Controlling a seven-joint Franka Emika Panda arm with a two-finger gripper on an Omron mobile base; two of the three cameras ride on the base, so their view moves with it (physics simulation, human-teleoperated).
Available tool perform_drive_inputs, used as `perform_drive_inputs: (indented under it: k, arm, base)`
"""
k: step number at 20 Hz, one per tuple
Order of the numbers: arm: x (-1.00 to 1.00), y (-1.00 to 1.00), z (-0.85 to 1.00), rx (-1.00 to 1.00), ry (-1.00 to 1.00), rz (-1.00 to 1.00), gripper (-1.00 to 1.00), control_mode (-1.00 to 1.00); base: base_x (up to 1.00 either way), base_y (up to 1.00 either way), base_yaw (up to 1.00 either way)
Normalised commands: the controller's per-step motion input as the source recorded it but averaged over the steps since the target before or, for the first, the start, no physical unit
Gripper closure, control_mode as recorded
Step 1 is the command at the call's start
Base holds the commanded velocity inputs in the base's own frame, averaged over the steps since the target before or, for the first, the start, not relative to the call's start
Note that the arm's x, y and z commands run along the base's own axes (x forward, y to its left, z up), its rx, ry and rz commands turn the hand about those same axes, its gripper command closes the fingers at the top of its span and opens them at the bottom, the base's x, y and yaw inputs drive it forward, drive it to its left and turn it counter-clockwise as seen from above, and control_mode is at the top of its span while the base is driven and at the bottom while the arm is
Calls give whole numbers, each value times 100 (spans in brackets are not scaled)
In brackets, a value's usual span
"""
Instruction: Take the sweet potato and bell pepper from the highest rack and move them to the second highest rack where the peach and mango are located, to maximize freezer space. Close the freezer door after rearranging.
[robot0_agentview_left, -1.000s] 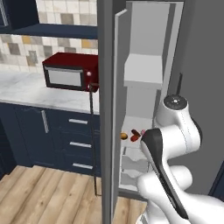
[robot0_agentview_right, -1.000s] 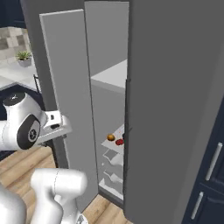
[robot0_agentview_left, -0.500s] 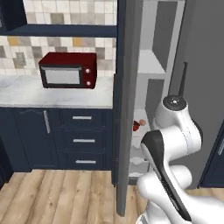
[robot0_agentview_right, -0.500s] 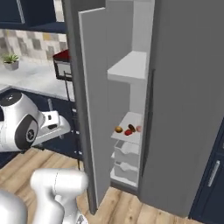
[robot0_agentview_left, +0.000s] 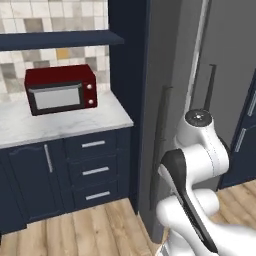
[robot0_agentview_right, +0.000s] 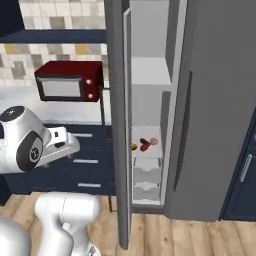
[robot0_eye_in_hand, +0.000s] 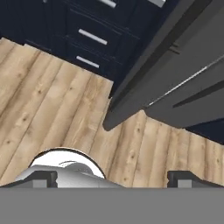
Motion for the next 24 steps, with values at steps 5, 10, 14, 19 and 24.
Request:
perform_drive_inputs:
  k: [5, 10, 14, 19, 24]
  arm:
    - [0, 0, 0, 0, 0, 0, -100, 100]
    - [0, 0, 0, 0, 0, 0, -100, 100]
    - [0, 0, 0, 0, 0, 0, -100, 100]
    - [0, 0, 0, 0, 0, 0, -100, 100]
    - [22, 10, 0, 0, 0, -17, -100, -100]
  base:
    - [29, 84, -55]
    - [41, 64, -45]
    - [44, 61, -36]
    - [41, 55, -27]
    - [14, 19, -10]
